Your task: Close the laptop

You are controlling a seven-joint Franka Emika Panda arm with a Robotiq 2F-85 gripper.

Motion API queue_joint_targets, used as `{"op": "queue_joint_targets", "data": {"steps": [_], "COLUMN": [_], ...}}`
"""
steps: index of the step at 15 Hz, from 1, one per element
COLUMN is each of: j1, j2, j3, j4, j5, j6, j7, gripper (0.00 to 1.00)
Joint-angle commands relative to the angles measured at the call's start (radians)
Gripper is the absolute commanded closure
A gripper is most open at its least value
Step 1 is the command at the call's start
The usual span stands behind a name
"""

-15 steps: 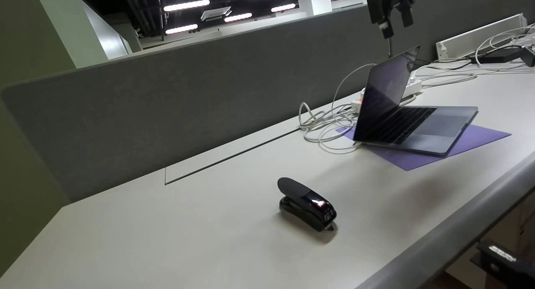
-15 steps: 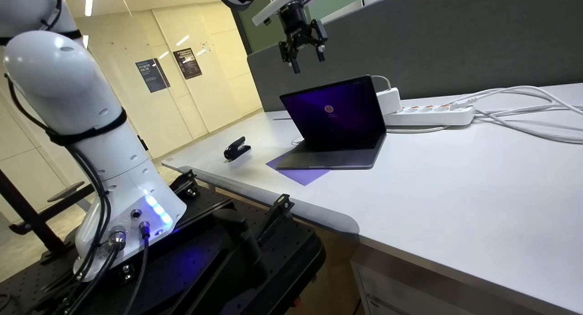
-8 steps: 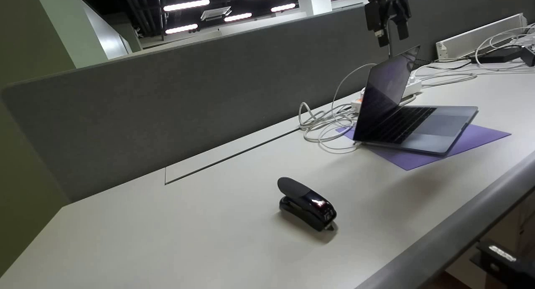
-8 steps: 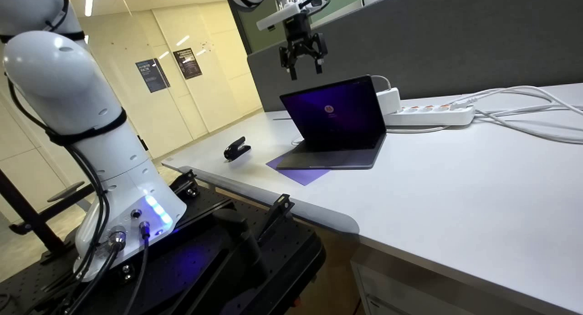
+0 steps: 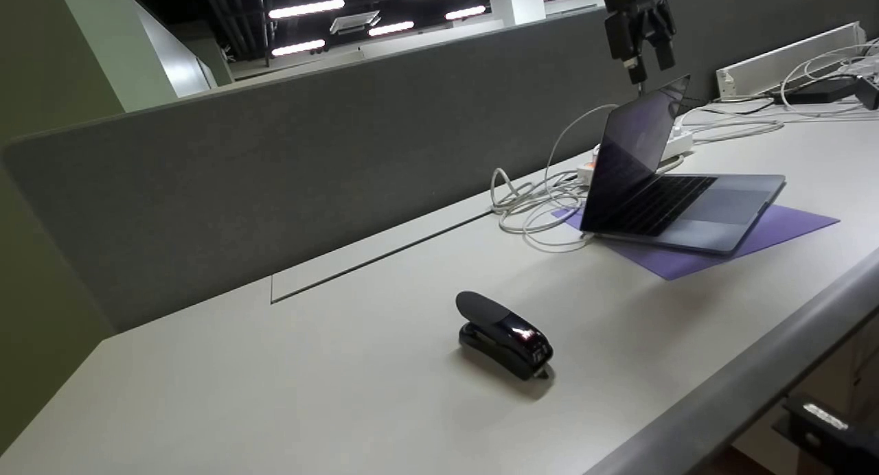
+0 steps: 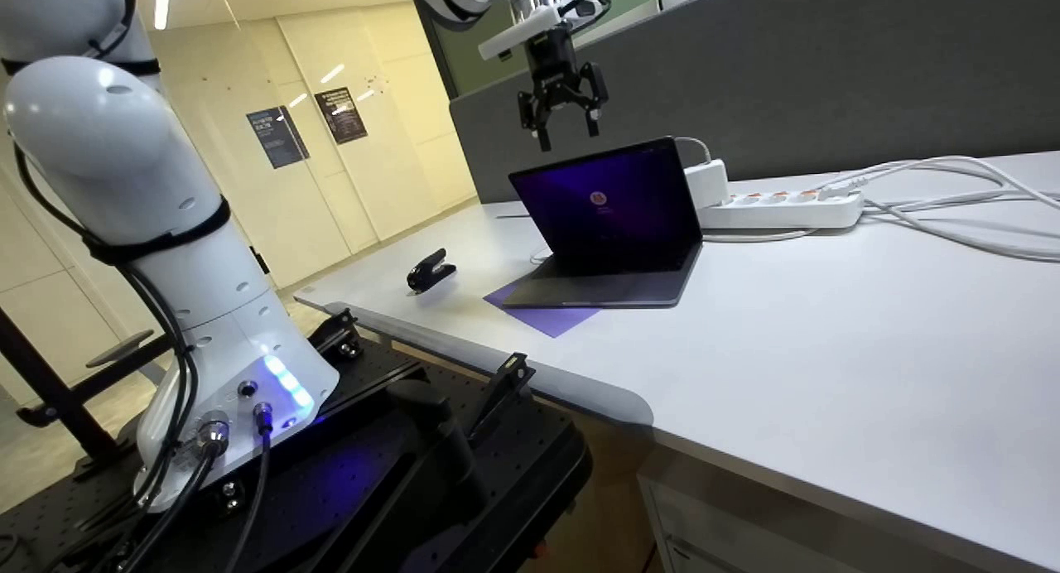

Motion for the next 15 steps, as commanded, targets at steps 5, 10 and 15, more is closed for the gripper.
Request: {"op": "queue_joint_targets", "data": {"steps": [5, 10, 15], "j1": [-0.007, -0.013, -0.019], "j2": [0.029, 0.065, 0.068], "j3": [0.009, 0.02, 0.02], "j4": [0.02, 0.026, 0.029], "j5": [0.008, 0.023, 0.024], "j6": [0.005, 0.033, 0.035], "j7": [-0.052, -0.129, -0.178], "gripper": [0.0, 0.0, 0.0]}}
